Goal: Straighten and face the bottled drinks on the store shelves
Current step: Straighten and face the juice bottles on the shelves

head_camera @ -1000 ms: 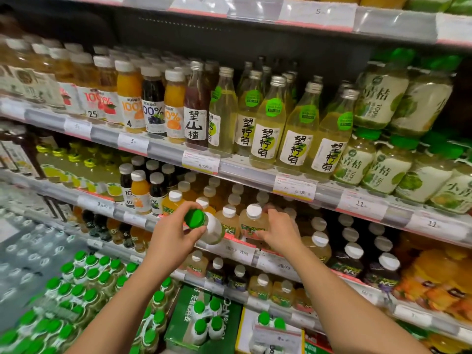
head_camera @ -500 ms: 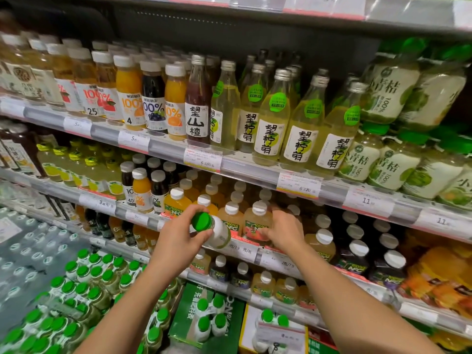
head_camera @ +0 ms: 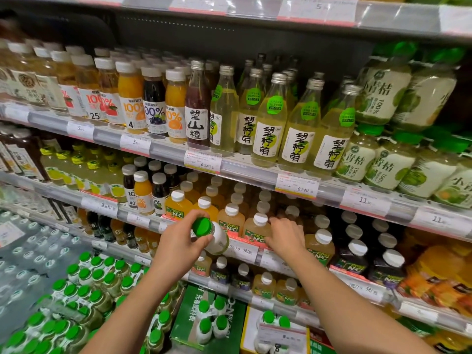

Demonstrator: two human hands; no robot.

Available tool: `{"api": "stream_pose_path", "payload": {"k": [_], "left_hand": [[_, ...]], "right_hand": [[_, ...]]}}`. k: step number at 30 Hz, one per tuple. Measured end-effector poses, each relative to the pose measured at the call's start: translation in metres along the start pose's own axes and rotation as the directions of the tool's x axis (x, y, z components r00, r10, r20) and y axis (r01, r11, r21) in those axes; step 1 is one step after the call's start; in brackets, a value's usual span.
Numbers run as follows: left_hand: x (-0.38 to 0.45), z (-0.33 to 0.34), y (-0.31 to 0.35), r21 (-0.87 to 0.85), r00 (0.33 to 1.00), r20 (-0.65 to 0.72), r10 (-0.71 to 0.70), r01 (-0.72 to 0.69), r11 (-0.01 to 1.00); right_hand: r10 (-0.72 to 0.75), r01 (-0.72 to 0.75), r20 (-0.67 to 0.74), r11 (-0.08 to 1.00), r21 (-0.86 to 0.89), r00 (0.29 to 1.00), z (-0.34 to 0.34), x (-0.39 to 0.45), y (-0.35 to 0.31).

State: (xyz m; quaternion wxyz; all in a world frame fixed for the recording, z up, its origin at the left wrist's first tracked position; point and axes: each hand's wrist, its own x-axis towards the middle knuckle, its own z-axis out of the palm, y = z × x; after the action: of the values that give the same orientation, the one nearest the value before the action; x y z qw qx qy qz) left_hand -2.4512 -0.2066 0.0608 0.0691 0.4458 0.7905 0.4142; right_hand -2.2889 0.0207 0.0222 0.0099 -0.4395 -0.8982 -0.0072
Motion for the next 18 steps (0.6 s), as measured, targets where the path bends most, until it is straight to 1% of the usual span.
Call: {"api": "stream_pose_path", "payload": {"k": [2, 4, 6, 9, 12, 14, 16, 18], "left_hand": [[0.001, 0.003, 0.004, 0.008, 1.0, 0.005, -0.002, 0.002, 1.0], [0.002, 0.007, 0.009, 0.01, 1.0, 0.013, 0.0, 0.0, 1.0], [0.003, 0.011, 0.016, 0.014, 1.0, 0.024, 0.003, -0.003, 1.0], [0.004, 0.016, 0.028, 0.041, 0.999, 0.044, 0.019, -0.021, 0.999], [0.004, 0.02, 0.043, 0.073, 0.998, 0.056, 0.04, -0.044, 0.996], [0.004, 0.023, 0.055, 0.083, 0.997, 0.062, 0.048, -0.053, 0.995], [0.003, 0.027, 0.069, 0.097, 0.996, 0.059, 0.073, -0.079, 0.992], [0.003, 0.03, 0.086, 0.123, 0.992, 0.07, 0.103, -0.111, 0.986]], "right_hand": [[-0.006, 0.007, -0.031, 1.0, 0.028, 0.999, -0.002, -0.004, 0.005], [-0.042, 0.048, -0.082, 0.996, 0.072, 0.996, -0.004, -0.011, 0.01], [-0.095, 0.113, -0.121, 0.982, 0.149, 0.988, -0.006, -0.02, 0.015], [-0.147, 0.179, -0.129, 0.942, 0.284, 0.981, -0.014, -0.037, 0.021], [-0.145, 0.185, -0.123, 0.878, 0.442, 0.982, -0.025, -0.057, 0.024], [-0.141, 0.164, -0.084, 0.806, 0.568, 0.986, -0.037, -0.071, 0.028], [-0.184, 0.166, -0.043, 0.729, 0.664, 0.982, -0.05, -0.085, 0.031], [-0.227, 0.172, -0.016, 0.685, 0.708, 0.974, -0.06, -0.099, 0.036]]}}
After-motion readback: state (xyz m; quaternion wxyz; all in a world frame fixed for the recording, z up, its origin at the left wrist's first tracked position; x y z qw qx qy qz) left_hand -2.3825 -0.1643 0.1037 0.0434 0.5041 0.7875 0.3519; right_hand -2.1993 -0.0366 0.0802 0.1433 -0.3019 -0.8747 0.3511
